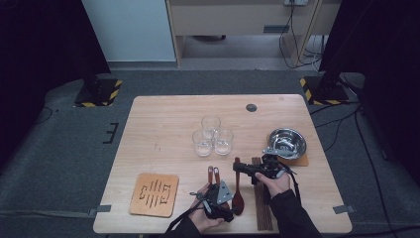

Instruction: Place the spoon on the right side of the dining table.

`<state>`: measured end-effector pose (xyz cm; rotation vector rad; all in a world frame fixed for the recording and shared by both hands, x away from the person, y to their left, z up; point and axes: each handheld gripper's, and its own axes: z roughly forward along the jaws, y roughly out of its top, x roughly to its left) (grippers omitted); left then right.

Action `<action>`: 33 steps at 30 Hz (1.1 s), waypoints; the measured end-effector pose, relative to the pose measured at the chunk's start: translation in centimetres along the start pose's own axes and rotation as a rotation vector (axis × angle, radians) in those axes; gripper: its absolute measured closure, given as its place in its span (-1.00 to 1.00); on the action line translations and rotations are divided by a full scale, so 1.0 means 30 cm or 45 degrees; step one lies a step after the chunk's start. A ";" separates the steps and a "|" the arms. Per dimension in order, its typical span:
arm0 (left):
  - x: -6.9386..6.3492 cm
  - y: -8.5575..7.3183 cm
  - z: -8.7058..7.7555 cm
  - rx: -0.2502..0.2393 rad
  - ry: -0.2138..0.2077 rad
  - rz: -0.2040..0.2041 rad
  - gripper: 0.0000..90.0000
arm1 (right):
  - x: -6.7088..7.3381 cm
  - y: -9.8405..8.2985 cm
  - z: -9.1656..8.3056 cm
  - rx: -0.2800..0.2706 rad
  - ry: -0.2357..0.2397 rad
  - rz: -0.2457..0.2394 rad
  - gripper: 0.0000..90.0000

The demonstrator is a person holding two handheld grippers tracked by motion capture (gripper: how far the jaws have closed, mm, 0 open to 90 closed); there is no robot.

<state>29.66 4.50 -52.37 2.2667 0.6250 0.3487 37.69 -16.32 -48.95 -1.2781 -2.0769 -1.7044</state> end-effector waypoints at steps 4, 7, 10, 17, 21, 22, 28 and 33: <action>0.006 0.006 -0.017 -0.026 0.003 -0.010 -0.53 | 0.005 0.012 -0.012 -0.028 -0.009 -0.029 0.89; 0.012 0.012 -0.037 -0.056 -0.002 -0.027 -0.54 | 0.003 0.020 -0.025 -0.058 -0.025 -0.039 0.89; 0.020 0.016 -0.059 -0.085 0.000 -0.051 -0.55 | 0.001 0.028 -0.036 -0.081 -0.034 -0.045 0.89; 0.058 0.008 -0.126 -0.137 0.037 -0.095 -0.56 | -0.001 0.038 -0.050 -0.116 -0.058 -0.077 0.89; 0.089 -0.015 -0.173 -0.159 0.071 -0.129 -0.57 | -0.003 0.045 -0.061 -0.139 -0.069 -0.080 0.89; 0.098 -0.024 -0.186 -0.163 0.081 -0.140 -0.57 | -0.003 0.048 -0.065 -0.150 -0.075 -0.081 0.89; 0.165 -0.094 -0.255 -0.169 0.151 -0.221 -0.59 | -0.009 0.059 -0.083 -0.189 -0.099 -0.093 0.89; 0.230 -0.164 -0.304 -0.150 0.219 -0.308 -0.61 | -0.012 0.064 -0.089 -0.197 -0.108 -0.095 0.89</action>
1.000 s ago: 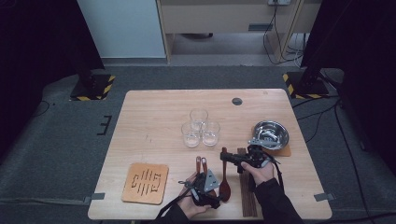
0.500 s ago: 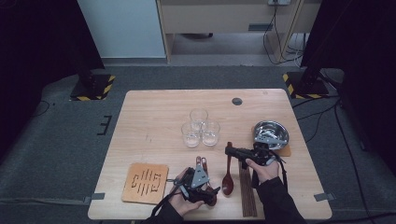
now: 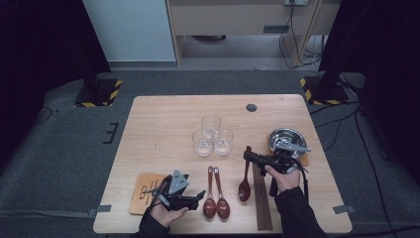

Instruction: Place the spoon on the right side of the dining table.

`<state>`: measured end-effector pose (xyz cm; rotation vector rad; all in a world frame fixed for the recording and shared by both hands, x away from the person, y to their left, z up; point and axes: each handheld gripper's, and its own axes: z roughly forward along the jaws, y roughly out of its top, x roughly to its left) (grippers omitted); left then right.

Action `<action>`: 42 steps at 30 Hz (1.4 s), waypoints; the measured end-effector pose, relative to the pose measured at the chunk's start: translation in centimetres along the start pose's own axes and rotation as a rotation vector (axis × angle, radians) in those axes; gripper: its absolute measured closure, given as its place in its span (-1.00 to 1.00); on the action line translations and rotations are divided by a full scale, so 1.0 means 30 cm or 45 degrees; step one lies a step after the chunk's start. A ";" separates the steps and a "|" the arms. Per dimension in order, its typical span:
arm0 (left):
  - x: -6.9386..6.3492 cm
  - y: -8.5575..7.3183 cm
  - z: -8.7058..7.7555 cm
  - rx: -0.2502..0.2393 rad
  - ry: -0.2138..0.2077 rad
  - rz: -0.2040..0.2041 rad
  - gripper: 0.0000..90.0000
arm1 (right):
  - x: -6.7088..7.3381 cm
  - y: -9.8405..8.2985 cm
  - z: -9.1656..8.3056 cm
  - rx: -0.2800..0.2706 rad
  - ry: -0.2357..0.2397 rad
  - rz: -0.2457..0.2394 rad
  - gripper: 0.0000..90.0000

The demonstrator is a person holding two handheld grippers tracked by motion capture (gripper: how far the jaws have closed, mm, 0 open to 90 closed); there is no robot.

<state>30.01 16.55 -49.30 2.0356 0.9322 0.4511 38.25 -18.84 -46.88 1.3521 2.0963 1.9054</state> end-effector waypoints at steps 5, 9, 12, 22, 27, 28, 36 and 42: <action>0.099 -0.049 -0.043 0.019 0.099 -0.085 -0.63 | -0.001 0.005 -0.003 -0.010 -0.011 -0.010 0.89; 0.169 -0.085 -0.072 0.030 0.171 -0.150 -0.64 | -0.005 0.006 -0.004 -0.012 -0.024 -0.014 0.89; 0.210 -0.112 -0.090 0.042 0.212 -0.184 -0.65 | -0.007 0.008 -0.005 -0.020 -0.030 -0.019 0.89; 0.263 -0.162 -0.094 0.106 0.264 -0.192 -0.67 | -0.003 0.039 -0.015 -0.070 -0.045 -0.036 0.89; 0.260 -0.171 -0.081 0.136 0.258 -0.175 -0.67 | -0.007 0.061 -0.024 -0.106 -0.064 -0.046 0.89; 0.259 -0.172 -0.079 0.139 0.259 -0.174 -0.67 | -0.008 0.065 -0.026 -0.112 -0.071 -0.047 0.89; 0.266 -0.183 -0.071 0.153 0.262 -0.181 -0.68 | -0.018 0.088 -0.028 -0.157 -0.103 -0.055 0.89; 0.267 -0.187 -0.069 0.149 0.263 -0.185 -0.70 | -0.029 0.108 -0.035 -0.202 -0.116 -0.044 0.89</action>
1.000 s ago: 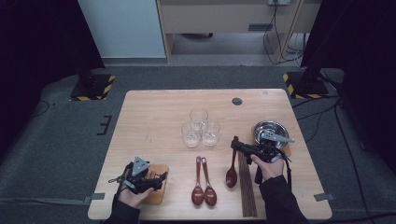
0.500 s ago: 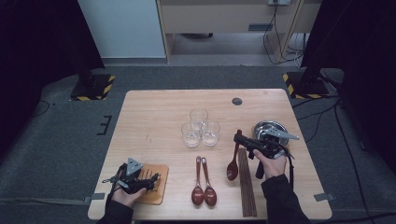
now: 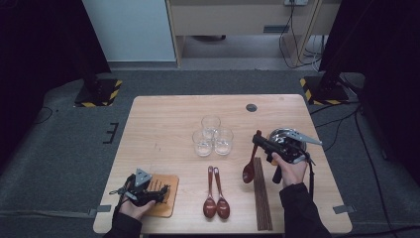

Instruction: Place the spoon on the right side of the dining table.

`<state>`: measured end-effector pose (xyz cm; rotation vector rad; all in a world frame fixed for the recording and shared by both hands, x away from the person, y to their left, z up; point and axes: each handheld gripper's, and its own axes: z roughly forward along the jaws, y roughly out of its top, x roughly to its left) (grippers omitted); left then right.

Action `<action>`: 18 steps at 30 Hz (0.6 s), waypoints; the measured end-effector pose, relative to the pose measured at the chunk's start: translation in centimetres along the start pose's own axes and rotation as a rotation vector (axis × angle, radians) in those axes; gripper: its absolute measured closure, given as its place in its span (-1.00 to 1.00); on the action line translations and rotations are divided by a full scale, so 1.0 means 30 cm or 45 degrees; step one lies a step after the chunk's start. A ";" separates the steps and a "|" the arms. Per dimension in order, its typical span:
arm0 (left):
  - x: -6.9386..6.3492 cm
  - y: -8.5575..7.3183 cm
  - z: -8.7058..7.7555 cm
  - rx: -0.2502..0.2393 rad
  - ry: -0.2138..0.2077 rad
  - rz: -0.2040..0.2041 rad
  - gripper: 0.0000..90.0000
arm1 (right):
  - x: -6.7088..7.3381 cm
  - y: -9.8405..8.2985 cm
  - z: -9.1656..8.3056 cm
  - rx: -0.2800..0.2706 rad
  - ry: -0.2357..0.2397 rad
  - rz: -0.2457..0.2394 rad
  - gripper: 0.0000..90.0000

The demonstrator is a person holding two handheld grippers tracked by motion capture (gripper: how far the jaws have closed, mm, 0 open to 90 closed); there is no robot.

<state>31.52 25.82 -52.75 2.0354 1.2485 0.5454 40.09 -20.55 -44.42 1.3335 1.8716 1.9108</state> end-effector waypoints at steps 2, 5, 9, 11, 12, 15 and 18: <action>0.000 -0.002 0.000 -0.005 0.002 -0.001 -0.70 | -0.005 0.008 0.001 -0.004 -0.014 -0.010 0.89; -0.001 -0.004 0.001 -0.012 0.005 0.000 -0.71 | -0.009 0.023 0.001 -0.021 -0.023 -0.010 0.89; 0.001 -0.009 0.003 -0.026 0.005 -0.002 -0.75 | -0.012 0.041 0.003 -0.045 -0.026 -0.009 0.89; 0.003 -0.011 0.004 -0.032 0.007 -0.003 -0.77 | -0.015 0.044 0.005 -0.054 -0.026 0.001 0.89; 0.003 -0.012 0.005 -0.035 0.008 -0.004 -0.78 | -0.017 0.044 0.005 -0.056 -0.031 0.002 0.89; 0.002 -0.014 0.007 -0.042 0.011 -0.006 -0.80 | -0.027 0.049 0.001 -0.070 -0.043 0.010 0.89; 0.004 -0.017 0.008 -0.051 0.012 -0.007 -0.82 | -0.033 0.063 -0.007 -0.092 -0.054 0.008 0.89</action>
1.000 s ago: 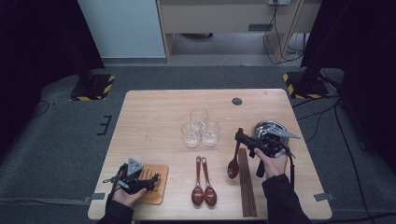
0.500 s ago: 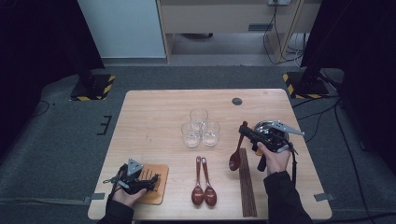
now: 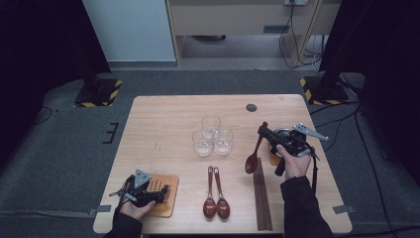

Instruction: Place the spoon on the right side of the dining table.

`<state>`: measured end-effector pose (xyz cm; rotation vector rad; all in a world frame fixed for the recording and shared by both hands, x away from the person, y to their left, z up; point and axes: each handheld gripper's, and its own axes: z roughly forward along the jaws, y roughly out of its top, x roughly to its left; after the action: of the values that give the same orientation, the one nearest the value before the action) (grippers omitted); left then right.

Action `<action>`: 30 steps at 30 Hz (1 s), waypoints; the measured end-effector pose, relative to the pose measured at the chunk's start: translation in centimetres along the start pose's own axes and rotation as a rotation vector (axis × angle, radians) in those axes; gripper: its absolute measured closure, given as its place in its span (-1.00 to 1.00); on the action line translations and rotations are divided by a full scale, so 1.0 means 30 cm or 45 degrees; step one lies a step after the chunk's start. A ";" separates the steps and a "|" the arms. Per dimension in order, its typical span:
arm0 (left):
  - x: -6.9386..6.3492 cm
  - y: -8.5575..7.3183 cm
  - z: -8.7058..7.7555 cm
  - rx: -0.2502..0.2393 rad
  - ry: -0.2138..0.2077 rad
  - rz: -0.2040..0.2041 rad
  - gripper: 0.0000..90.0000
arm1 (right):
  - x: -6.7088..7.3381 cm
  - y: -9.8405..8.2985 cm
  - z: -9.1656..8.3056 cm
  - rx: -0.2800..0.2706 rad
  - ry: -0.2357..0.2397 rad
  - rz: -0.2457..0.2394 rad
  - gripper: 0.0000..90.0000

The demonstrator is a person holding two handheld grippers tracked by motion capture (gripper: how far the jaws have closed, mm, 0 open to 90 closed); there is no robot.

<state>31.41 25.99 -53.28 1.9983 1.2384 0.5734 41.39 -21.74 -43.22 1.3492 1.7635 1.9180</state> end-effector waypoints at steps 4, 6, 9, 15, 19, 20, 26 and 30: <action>0.000 -0.001 0.000 -0.004 0.002 -0.002 -0.82 | -0.002 0.021 0.000 -0.034 -0.007 0.003 0.89; 0.000 -0.002 0.000 -0.004 0.003 -0.004 -0.83 | -0.005 0.027 0.003 -0.045 -0.014 0.002 0.89; 0.000 -0.002 0.000 -0.004 0.003 -0.004 -0.83 | -0.008 0.034 0.006 -0.060 -0.021 0.010 0.89; 0.000 -0.002 0.000 -0.003 0.003 -0.004 -0.83 | -0.025 0.043 0.011 -0.070 -0.055 0.013 0.89; 0.000 -0.002 0.000 -0.004 0.003 -0.004 -0.83 | -0.034 0.053 0.012 -0.084 -0.072 0.016 0.89; 0.000 -0.002 0.000 -0.004 0.003 -0.004 -0.83 | -0.037 0.057 0.012 -0.087 -0.076 0.018 0.89; 0.000 -0.001 0.000 -0.003 0.002 -0.004 -0.83 | -0.050 0.081 0.008 -0.109 -0.100 0.019 0.89; 0.000 -0.001 0.000 -0.003 0.002 -0.004 -0.83 | -0.063 0.087 0.004 -0.128 -0.115 0.036 0.89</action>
<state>31.39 26.01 -53.31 1.9937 1.2413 0.5748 43.62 -23.64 -41.85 1.4087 1.5931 1.9008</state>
